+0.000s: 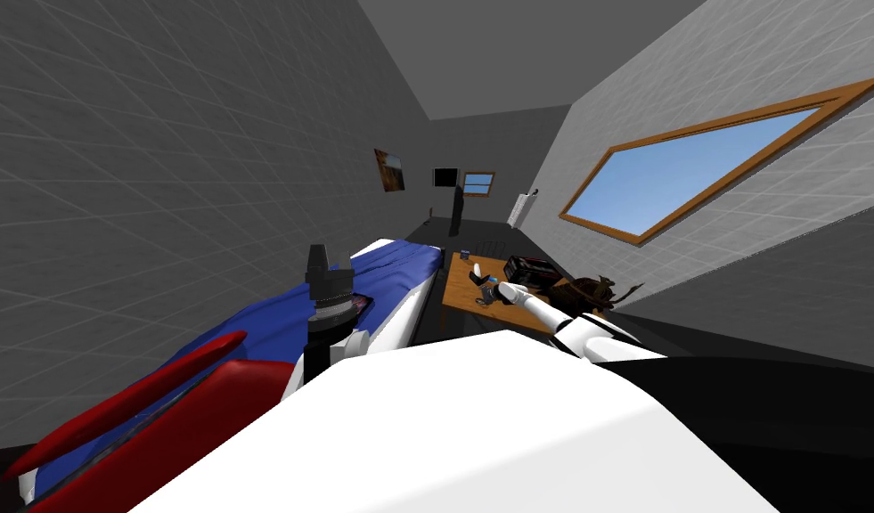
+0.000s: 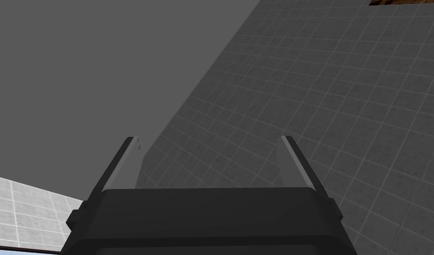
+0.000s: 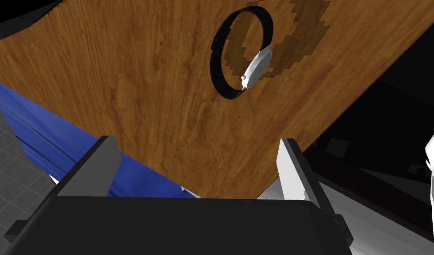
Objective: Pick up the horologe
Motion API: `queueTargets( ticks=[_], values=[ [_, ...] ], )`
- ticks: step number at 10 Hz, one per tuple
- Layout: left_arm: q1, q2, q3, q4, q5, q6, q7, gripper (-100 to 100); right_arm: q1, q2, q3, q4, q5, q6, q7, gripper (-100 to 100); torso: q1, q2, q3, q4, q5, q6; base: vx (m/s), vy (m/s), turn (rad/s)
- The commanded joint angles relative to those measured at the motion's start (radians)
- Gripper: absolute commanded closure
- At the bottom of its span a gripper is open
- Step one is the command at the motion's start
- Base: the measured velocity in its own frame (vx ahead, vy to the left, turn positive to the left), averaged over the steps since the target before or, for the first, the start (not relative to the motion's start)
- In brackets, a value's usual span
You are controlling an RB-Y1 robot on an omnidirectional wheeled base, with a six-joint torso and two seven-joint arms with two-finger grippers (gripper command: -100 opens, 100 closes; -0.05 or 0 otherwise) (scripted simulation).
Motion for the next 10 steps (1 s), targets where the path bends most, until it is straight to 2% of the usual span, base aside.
queueTargets(
  ticks=[1, 5, 6, 7, 8, 9, 10],
  values=[
    [0.000, 0.000, 0.000, 0.000, 0.000, 0.000, 0.000, 0, -0.001, 0.001, 0.013, 0.036, 0.045, -0.016, 0.016, -100, 0.000, 0.000, 0.000, 0.000, 0.000, 0.000, 0.055, 0.003, 0.011],
    [0.000, 0.000, 0.000, 0.000, 0.000, 0.000, 0.000, 0, 0.013, 0.017, 0.048, 0.095, 0.132, -0.048, 0.032, -100, -0.001, -0.003, -0.002, -0.001, 0.000, 0.000, 0.079, -0.004, 0.009],
    [0.000, 0.000, 0.000, 0.000, 0.000, 0.000, 0.000, 0, 0.020, 0.022, 0.056, 0.103, 0.142, -0.054, 0.034, -100, -0.002, -0.003, -0.002, -0.001, 0.000, 0.000, 0.073, -0.021, 0.004],
    [0.000, 0.000, 0.000, 0.000, 0.000, 0.000, 0.000, 0, 0.016, 0.017, 0.049, 0.100, 0.130, -0.049, 0.041, -100, -0.002, -0.003, -0.002, -0.001, 0.000, 0.000, 0.031, -0.008, 0.001],
    [0.000, 0.000, 0.000, 0.000, 0.000, 0.000, 0.000, 0, 0.017, 0.018, 0.050, 0.099, 0.132, -0.051, 0.038, 0, -0.001, 0.000, 0.000, 0.000, 0.000, 0.000, 0.006, -0.002, 0.001],
    [0.000, 0.000, 0.000, 0.000, 0.000, 0.000, 0.000, 0, 0.007, 0.010, 0.086, 0.140, 0.082, -0.029, 0.076, -100, -0.001, 0.001, 0.001, 0.000, 0.000, 0.000, 0.002, 0.015, 0.091],
    [0.000, 0.000, 0.000, 0.000, 0.000, 0.000, 0.000, 0, 0.007, 0.010, 0.086, 0.140, 0.064, -0.029, 0.076, -100, 0.000, 0.002, 0.001, 0.000, 0.000, 0.000, 0.000, 0.018, 0.038]
  ],
)
